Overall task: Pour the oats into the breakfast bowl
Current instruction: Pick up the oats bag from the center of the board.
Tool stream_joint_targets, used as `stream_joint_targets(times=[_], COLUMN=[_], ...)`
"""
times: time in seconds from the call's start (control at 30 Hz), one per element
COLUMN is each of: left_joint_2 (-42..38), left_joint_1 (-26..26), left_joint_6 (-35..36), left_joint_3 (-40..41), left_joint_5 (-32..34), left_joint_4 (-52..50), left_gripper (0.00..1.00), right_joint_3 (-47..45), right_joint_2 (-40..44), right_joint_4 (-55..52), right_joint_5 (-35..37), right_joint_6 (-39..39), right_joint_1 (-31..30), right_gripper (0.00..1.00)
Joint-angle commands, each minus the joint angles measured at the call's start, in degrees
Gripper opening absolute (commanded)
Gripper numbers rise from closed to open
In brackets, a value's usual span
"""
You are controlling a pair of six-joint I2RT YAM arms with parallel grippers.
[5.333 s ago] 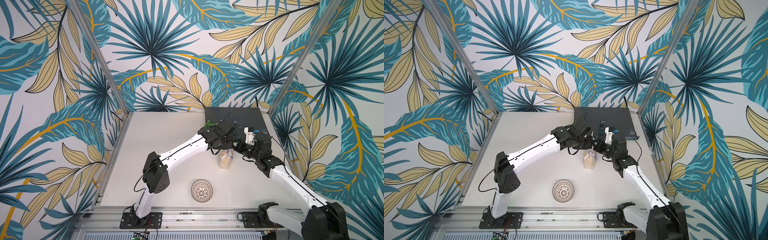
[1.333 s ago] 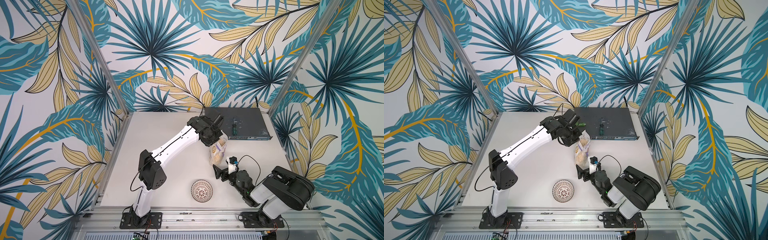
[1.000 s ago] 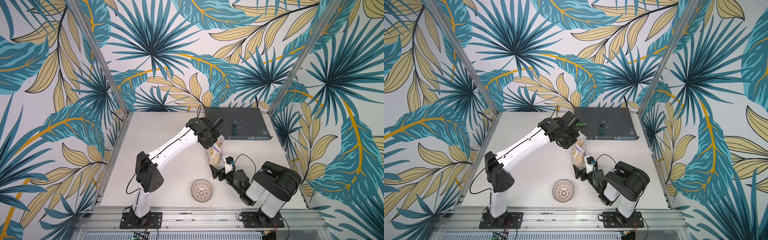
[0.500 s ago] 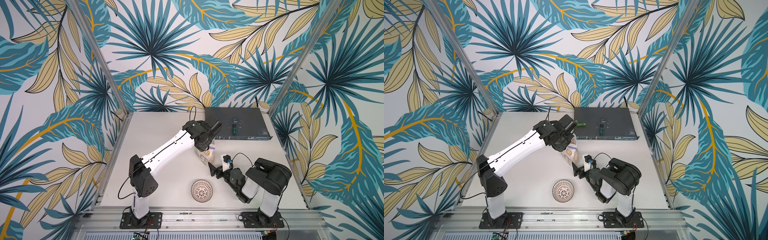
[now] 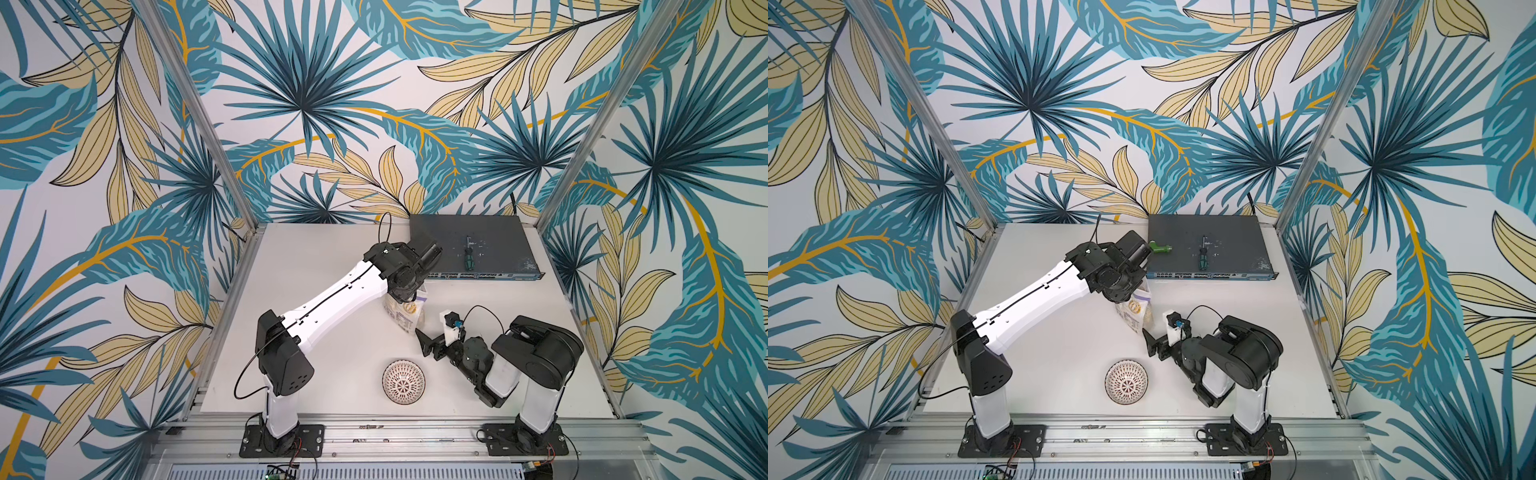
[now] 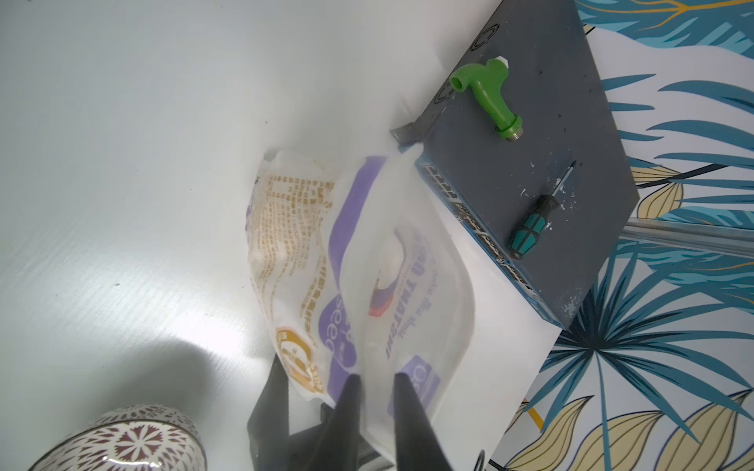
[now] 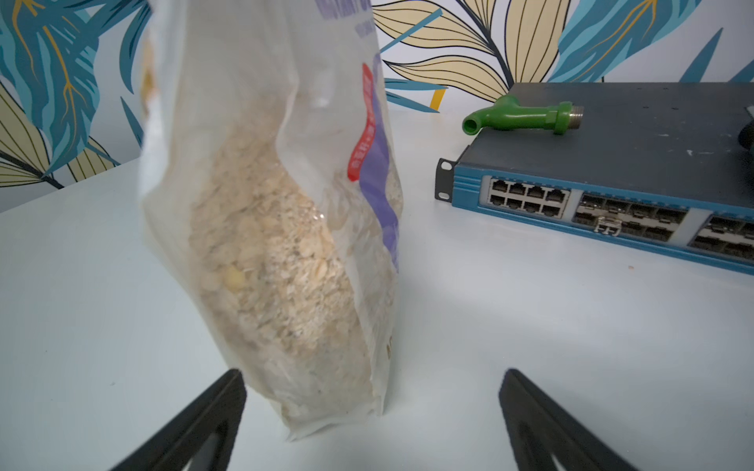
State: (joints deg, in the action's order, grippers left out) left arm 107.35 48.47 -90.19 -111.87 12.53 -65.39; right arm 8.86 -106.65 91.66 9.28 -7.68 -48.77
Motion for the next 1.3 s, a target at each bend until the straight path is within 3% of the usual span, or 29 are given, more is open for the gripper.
stream_joint_targets(times=[0.0,0.03,0.1,0.17,0.27,0.47,0.63,0.77,0.93,1.27], left_joint_2=[-1.89,-1.53,-1.45,-1.68,-3.34,-15.50,-26.96,-31.03,-29.35,-18.08], left_joint_1=[-0.63,-0.80,-0.91,-1.14,-1.25,-1.28,-2.46,-7.37,-13.28,-17.86], left_joint_6=[5.28,6.82,9.55,13.31,18.20,25.45,29.29,27.87,27.54,30.13], left_joint_3=[-1.95,-2.88,-3.94,-5.01,-5.23,7.70,21.28,28.97,34.95,33.10], left_joint_5=[-2.94,-3.78,-4.46,-5.71,-4.94,4.69,12.24,8.49,0.39,-5.29], left_joint_4=[3.71,3.41,3.50,3.54,2.01,5.63,10.20,11.08,14.26,17.85], left_gripper=[0.31,0.36,0.59,0.71,0.81,0.82,0.94,0.94,0.89,0.88], right_joint_3=[-0.72,-0.96,-1.14,-1.05,-0.79,0.86,2.78,4.58,6.36,8.46], right_joint_2=[-0.32,0.08,0.59,0.65,-0.17,-1.37,-2.40,-4.16,-6.65,-11.86], right_joint_4=[1.73,1.88,1.79,1.49,2.20,2.02,0.51,-0.33,-0.09,2.97], right_joint_5=[-3.53,-3.68,-3.87,-4.60,-4.45,-3.36,-2.26,-2.81,-2.88,-5.19], right_joint_6=[2.35,2.41,2.49,3.15,3.66,4.39,5.70,6.24,7.15,6.89], right_joint_1=[0.08,0.08,0.08,0.08,0.13,0.09,0.15,0.44,0.77,1.76], right_gripper=[1.00,1.00,1.00,1.00,1.00,1.00,1.00,0.99,1.00,1.00])
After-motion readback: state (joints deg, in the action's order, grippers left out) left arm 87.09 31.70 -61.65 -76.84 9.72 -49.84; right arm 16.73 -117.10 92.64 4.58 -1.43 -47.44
